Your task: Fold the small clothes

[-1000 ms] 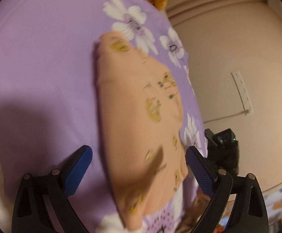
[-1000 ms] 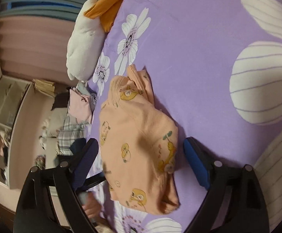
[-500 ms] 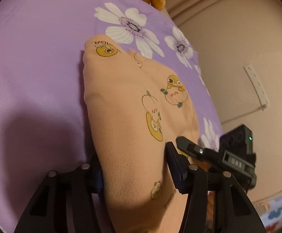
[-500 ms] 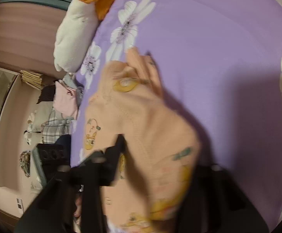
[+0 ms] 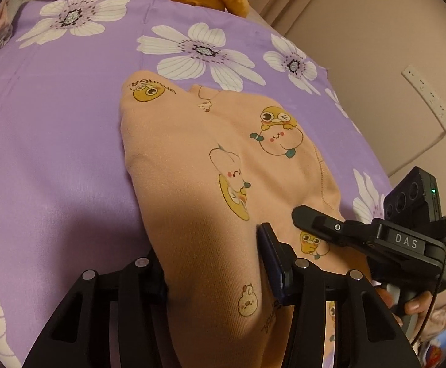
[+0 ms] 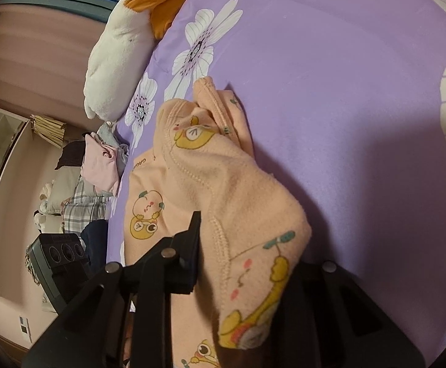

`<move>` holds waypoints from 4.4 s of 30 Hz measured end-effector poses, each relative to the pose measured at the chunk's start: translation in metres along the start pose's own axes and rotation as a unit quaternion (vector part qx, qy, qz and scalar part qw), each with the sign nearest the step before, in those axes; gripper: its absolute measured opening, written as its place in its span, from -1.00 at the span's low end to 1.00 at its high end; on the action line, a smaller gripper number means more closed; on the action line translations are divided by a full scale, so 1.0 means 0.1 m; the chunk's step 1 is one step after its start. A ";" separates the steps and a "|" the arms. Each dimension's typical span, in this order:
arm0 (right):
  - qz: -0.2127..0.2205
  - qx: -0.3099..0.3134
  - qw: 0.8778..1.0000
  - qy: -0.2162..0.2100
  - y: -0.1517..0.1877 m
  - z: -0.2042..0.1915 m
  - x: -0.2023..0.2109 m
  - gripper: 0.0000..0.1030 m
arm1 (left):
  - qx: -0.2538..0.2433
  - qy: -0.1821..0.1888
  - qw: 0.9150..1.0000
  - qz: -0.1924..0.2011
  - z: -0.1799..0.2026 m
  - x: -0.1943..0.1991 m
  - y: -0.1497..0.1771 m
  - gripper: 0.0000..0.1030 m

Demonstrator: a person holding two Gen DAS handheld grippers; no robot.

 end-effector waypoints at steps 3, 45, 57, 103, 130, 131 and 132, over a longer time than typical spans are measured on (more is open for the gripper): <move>0.010 -0.009 1.000 -0.006 -0.02 -0.04 0.03 -0.57 | 0.019 0.007 1.000 -0.007 0.01 0.04 -0.03 -0.18; 0.102 0.273 0.937 -0.193 0.28 -2.54 0.94 -0.60 | -0.052 -0.044 0.972 0.224 0.16 2.47 -0.82 -0.47; 0.074 0.263 0.948 -0.163 0.24 -2.34 0.61 -0.60 | -0.058 -0.090 0.975 0.197 0.00 2.22 -0.82 -0.47; -0.015 0.245 0.969 -0.020 0.60 -1.52 -0.43 -0.57 | 0.039 -0.088 0.995 0.030 -0.96 1.24 -0.18 -0.46; -0.003 0.259 0.965 -0.032 0.48 -1.42 -0.26 -0.65 | -0.025 -0.262 0.960 0.099 -1.18 1.63 -0.13 -0.01; -0.018 0.258 0.966 -0.020 0.53 -1.34 -0.39 -0.66 | -0.017 -0.274 0.959 0.072 -1.29 1.47 -0.05 -0.01; -0.025 0.262 0.965 0.002 0.58 -1.25 -0.50 -0.70 | -0.002 -0.281 0.959 0.047 -1.42 1.34 0.04 0.02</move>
Point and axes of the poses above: each gripper's, at about its wrist camera, not at the fingertips, and x roughly against the way its jaws point, z to its right, y to its underside, the point moved 10 cm from there along -x, roughly the way its jaws point, and after that the axes turned 10 degrees about z, right-handed, at the moved point
